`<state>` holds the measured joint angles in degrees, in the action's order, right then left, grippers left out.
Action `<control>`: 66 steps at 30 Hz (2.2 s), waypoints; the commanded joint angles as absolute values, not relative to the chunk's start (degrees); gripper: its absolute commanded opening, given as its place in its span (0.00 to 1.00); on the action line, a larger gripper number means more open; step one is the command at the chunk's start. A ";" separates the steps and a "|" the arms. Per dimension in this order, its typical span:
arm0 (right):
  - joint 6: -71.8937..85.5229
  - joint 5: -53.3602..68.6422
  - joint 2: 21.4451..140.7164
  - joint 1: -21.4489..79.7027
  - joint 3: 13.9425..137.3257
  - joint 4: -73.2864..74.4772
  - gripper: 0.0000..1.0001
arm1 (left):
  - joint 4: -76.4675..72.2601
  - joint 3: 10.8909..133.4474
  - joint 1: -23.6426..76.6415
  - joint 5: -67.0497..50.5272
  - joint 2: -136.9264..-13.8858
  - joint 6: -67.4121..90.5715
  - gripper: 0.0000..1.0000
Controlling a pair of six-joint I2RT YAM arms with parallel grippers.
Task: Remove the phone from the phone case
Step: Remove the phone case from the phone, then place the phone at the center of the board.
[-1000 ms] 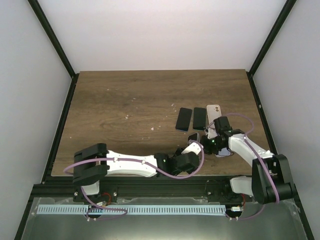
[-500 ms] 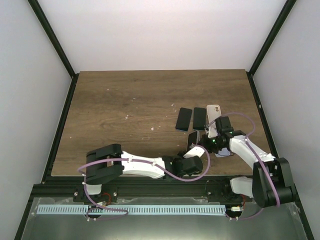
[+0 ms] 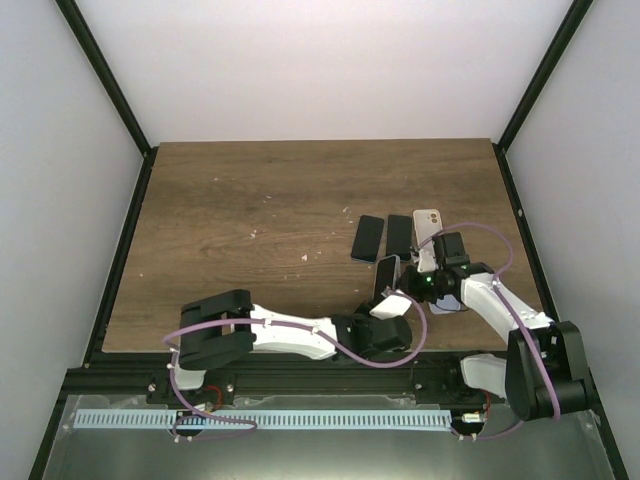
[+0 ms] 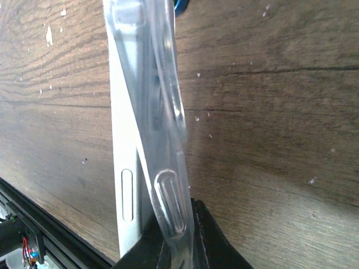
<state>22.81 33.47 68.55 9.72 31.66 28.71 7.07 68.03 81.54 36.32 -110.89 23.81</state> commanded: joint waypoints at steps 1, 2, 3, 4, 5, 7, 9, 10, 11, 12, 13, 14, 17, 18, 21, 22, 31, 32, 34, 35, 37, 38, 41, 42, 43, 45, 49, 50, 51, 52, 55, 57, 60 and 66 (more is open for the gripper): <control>23.29 39.92 67.44 9.76 30.95 30.06 0.01 | 7.63 70.04 80.77 44.99 -113.37 21.80 0.33; 23.29 40.17 67.48 9.78 30.94 30.14 0.01 | 7.04 69.87 80.77 45.65 -113.31 21.08 0.32; 23.21 40.35 67.49 9.79 30.94 30.12 0.01 | 6.64 69.82 80.77 46.37 -113.29 20.29 0.31; 23.14 40.53 67.43 9.79 30.94 30.22 0.01 | 6.52 69.75 80.77 47.19 -113.23 19.59 0.30; 23.16 40.66 67.58 9.76 30.94 30.20 0.01 | 6.51 69.71 80.82 48.10 -113.06 19.07 0.30; 23.22 41.06 67.71 9.80 30.85 30.18 0.01 | 5.37 68.99 81.14 50.43 -112.48 17.75 0.29; 23.33 41.40 67.74 9.81 30.85 30.19 0.01 | 3.77 68.09 81.29 52.32 -112.11 15.75 0.34; 23.36 41.60 67.60 9.80 30.85 30.29 0.01 | 3.70 67.97 81.27 53.11 -112.12 15.47 0.38; 23.30 41.79 67.51 9.77 30.79 30.43 0.01 | 3.65 67.82 81.27 53.99 -112.15 15.18 0.40; 23.36 42.02 67.48 9.76 30.72 30.52 0.01 | 3.65 67.67 81.30 54.86 -112.14 15.00 0.41; 23.34 42.20 67.42 9.78 30.61 30.45 0.01 | 3.39 67.29 81.30 55.41 -112.03 14.76 0.41; 23.34 42.47 67.45 9.77 30.59 30.22 0.01 | 2.41 66.61 81.28 55.94 -111.91 14.23 0.41; 23.71 43.19 67.33 9.82 30.59 30.05 0.01 | -3.12 64.13 81.39 57.07 -111.45 11.18 0.38; 23.73 43.42 67.18 9.83 30.54 30.23 0.01 | -3.98 63.96 81.39 57.47 -111.57 10.45 0.36; 23.60 43.94 66.45 9.78 30.18 30.26 0.01 | -5.05 64.24 81.38 58.21 -112.04 8.83 0.27; 23.63 43.94 66.34 9.77 30.15 30.17 0.01 | -5.46 64.14 81.39 58.37 -112.06 8.42 0.24; 23.87 43.01 64.53 9.71 30.81 30.13 0.01 | -6.15 60.57 81.43 60.50 -107.31 8.10 0.00; 23.92 42.84 64.28 9.65 31.00 30.21 0.01 | -5.78 60.20 81.47 60.87 -106.52 8.49 0.00; 23.63 42.08 63.88 9.67 31.49 30.67 0.01 | -3.42 59.71 81.47 61.30 -104.67 10.49 0.00; 23.25 41.54 63.77 9.67 31.79 30.90 0.01 | -2.70 59.19 81.47 61.35 -103.45 11.56 0.00; 22.70 39.74 63.35 9.64 32.09 31.12 0.01 | -3.06 57.21 81.45 61.02 -100.54 13.22 0.00; 22.47 38.79 63.16 9.54 32.20 31.15 0.01 | -3.59 56.07 81.47 60.33 -99.08 13.95 0.00; 22.71 36.95 62.46 9.51 32.27 31.05 0.01 | -3.11 53.72 81.47 57.73 -94.57 17.82 0.00; 22.82 36.28 62.30 9.53 32.25 30.96 0.01 | -2.89 53.04 81.44 56.20 -93.10 19.09 0.00; 23.01 35.89 62.06 9.51 32.13 30.86 0.01 | -2.91 52.22 81.45 54.68 -91.83 20.36 0.00; 23.22 35.80 61.39 9.13 32.41 30.16 0.01 | -3.39 50.42 81.47 52.34 -89.46 23.21 0.00; 21.70 35.03 58.79 9.05 33.04 28.38 0.01 | -4.00 47.37 81.40 50.18 -85.79 26.14 0.00; 21.53 34.47 58.13 9.01 33.02 28.22 0.01 | -3.96 46.91 81.28 49.70 -84.94 26.20 0.00; 21.45 34.05 57.64 8.97 33.01 28.21 0.01 | -3.66 46.33 81.11 49.55 -84.18 26.22 0.00; 21.49 33.29 57.25 8.90 33.35 28.48 0.01 | -3.18 45.85 80.75 49.65 -83.36 26.28 0.00; 19.79 31.73 55.93 7.75 35.91 28.22 0.01 | -0.52 45.49 76.75 48.02 -82.23 24.48 0.00; 15.88 31.88 54.85 6.77 37.88 26.30 0.01 | -0.28 45.83 73.80 48.99 -82.20 19.35 0.00; 7.18 33.85 54.34 5.15 39.84 23.03 0.01 | -4.83 46.62 69.71 50.70 -85.12 4.59 0.00; 2.35 35.97 56.69 -2.45 40.94 20.53 0.01 | -13.94 49.92 65.09 54.61 -94.99 -14.92 0.00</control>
<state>8.36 34.26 55.20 1.58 37.91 22.33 -5.30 46.78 66.76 51.29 -90.00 1.48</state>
